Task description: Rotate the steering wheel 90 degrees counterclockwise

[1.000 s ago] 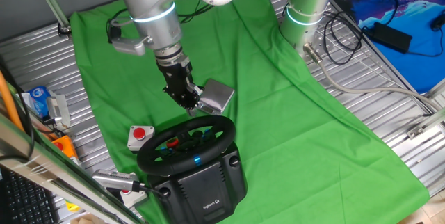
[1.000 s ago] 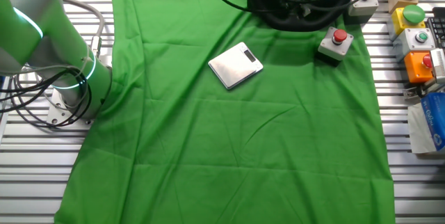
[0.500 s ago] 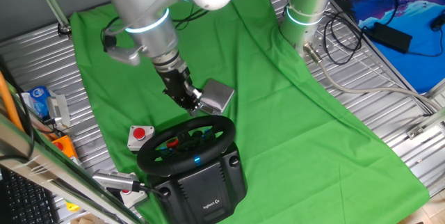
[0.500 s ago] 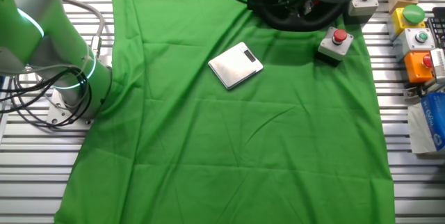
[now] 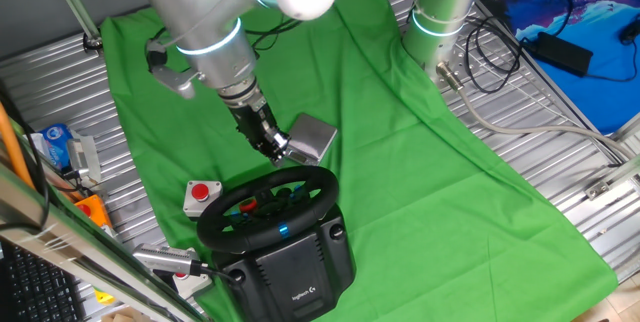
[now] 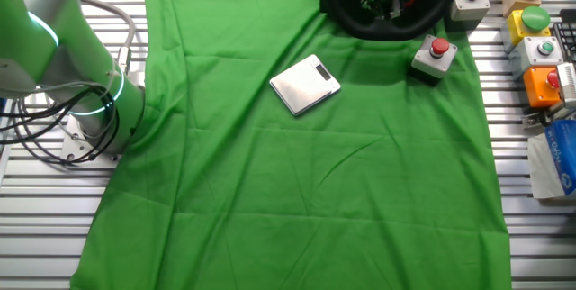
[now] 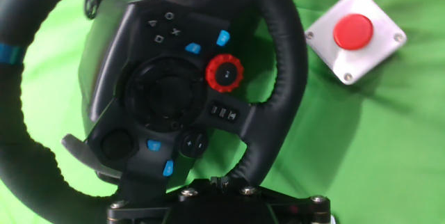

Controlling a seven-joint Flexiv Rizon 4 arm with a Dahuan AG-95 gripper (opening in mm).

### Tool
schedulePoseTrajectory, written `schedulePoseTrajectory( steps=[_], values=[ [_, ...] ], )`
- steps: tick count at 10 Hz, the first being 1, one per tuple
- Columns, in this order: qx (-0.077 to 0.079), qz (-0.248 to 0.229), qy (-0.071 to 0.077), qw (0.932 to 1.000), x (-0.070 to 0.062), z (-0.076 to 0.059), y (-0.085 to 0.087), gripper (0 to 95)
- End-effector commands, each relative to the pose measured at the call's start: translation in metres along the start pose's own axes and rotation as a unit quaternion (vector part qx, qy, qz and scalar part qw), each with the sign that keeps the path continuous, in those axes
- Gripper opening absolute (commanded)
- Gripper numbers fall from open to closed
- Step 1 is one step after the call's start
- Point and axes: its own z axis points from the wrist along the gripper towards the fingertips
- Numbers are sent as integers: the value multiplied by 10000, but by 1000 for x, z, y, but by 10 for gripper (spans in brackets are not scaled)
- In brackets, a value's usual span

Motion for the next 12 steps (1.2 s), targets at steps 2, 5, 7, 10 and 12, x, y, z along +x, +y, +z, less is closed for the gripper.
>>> schedulePoseTrajectory(
  steps=[2, 5, 7, 10, 12],
  values=[
    [-35, -105, 33, 9999, -1, 0, 0, 0],
    [-113, -419, 44, 9990, 8, 2, -24, 0],
    [-122, -611, 34, 9981, 15, 4, -63, 0],
    [-120, -880, 44, 9960, 15, 4, -112, 0],
    [-171, -1140, 50, 9933, 13, 2, -128, 0]
  ],
)
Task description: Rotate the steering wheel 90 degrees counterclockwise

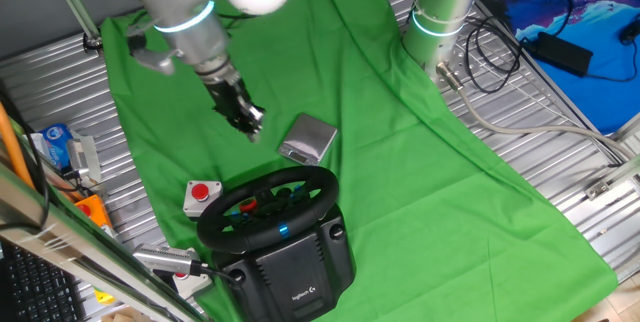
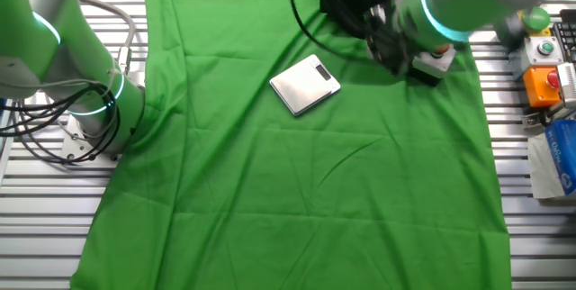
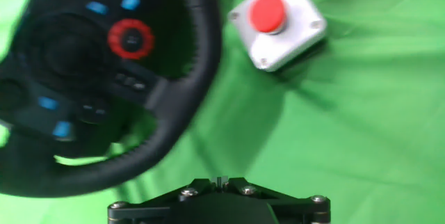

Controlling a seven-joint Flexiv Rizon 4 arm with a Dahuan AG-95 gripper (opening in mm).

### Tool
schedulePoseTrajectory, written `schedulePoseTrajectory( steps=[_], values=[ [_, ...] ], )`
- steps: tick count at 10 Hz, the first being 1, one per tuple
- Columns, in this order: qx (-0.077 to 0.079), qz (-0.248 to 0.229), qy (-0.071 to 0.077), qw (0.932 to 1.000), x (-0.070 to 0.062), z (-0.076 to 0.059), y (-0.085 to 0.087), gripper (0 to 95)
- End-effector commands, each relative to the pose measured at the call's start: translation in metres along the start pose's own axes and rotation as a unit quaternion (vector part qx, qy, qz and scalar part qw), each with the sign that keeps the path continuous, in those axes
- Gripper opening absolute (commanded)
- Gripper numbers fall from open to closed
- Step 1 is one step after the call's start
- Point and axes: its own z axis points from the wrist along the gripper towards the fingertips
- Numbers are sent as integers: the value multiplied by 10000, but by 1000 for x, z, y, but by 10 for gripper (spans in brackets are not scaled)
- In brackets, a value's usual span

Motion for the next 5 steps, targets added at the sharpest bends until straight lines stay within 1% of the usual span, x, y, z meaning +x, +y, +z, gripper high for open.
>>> schedulePoseTrajectory(
  steps=[1, 2, 4, 5],
  values=[
    [46, -363, 109, 9993, 7, -3, -21, 0],
    [92, -312, 133, 9994, 9, -3, -23, 0],
    [287, -215, 244, 9991, 9, -2, -22, 0],
    [295, -274, 254, 9989, 9, -2, -22, 0]
  ],
)
